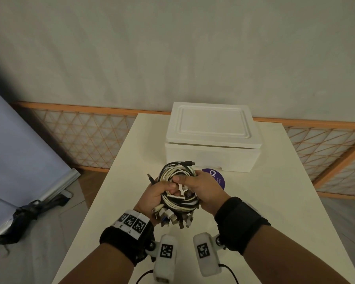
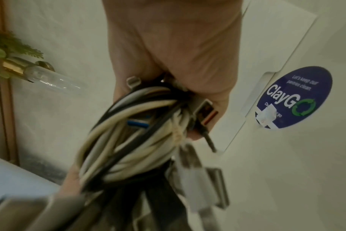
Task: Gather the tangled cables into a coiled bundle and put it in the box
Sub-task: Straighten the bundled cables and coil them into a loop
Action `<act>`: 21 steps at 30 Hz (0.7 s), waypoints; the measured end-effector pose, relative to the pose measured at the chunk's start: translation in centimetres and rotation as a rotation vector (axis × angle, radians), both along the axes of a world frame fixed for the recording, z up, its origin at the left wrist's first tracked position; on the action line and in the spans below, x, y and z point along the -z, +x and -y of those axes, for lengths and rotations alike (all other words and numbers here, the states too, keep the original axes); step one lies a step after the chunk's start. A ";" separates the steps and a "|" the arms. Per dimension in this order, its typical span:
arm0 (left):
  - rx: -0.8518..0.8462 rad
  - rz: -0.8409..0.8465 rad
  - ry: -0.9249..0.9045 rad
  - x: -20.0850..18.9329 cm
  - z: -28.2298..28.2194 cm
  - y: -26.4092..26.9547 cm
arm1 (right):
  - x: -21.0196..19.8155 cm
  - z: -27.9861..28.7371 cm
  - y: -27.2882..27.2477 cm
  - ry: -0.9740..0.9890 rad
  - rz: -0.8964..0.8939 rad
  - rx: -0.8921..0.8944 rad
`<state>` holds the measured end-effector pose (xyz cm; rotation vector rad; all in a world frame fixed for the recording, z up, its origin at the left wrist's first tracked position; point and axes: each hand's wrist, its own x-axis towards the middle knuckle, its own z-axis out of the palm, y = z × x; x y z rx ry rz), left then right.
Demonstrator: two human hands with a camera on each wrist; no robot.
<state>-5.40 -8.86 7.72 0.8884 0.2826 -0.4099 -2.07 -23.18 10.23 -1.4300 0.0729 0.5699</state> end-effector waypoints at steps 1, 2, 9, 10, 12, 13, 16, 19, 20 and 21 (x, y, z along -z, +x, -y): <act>0.015 0.024 0.016 0.0 0.0 -0.1 | 0.0 0.1 0.1 0.010 -0.001 -0.008; 0.022 0.063 0.061 0.0 0.0 0.0 | -0.1 0.1 0.2 0.014 0.015 -0.017; 0.172 0.082 0.499 -2.3 -1.0 1.4 | -0.3 0.6 1.4 -0.023 0.177 0.138; 0.165 0.068 0.545 -2.4 -0.9 1.4 | -0.1 0.6 1.5 -0.028 0.173 0.131; 0.100 0.066 0.626 -2.3 -0.2 1.2 | 0.7 0.5 2.0 -0.056 0.156 0.076; 0.070 0.077 0.673 -2.1 0.0 1.1 | 0.8 0.6 2.1 -0.097 0.159 0.018; 0.047 0.124 0.870 -1.3 -0.4 1.2 | 0.6 1.9 2.5 -0.263 0.171 -0.152; 0.105 0.146 1.079 -0.9 -1.3 1.3 | -1.4 3.3 3.0 -0.376 0.336 -0.030; 0.157 0.186 1.155 -1.0 -1.2 1.2 | -2.5 3.1 3.1 -0.450 0.489 -0.009; 0.214 0.249 1.243 -1.1 -1.0 1.2 | -3.1 2.5 3.2 -0.549 0.648 -0.058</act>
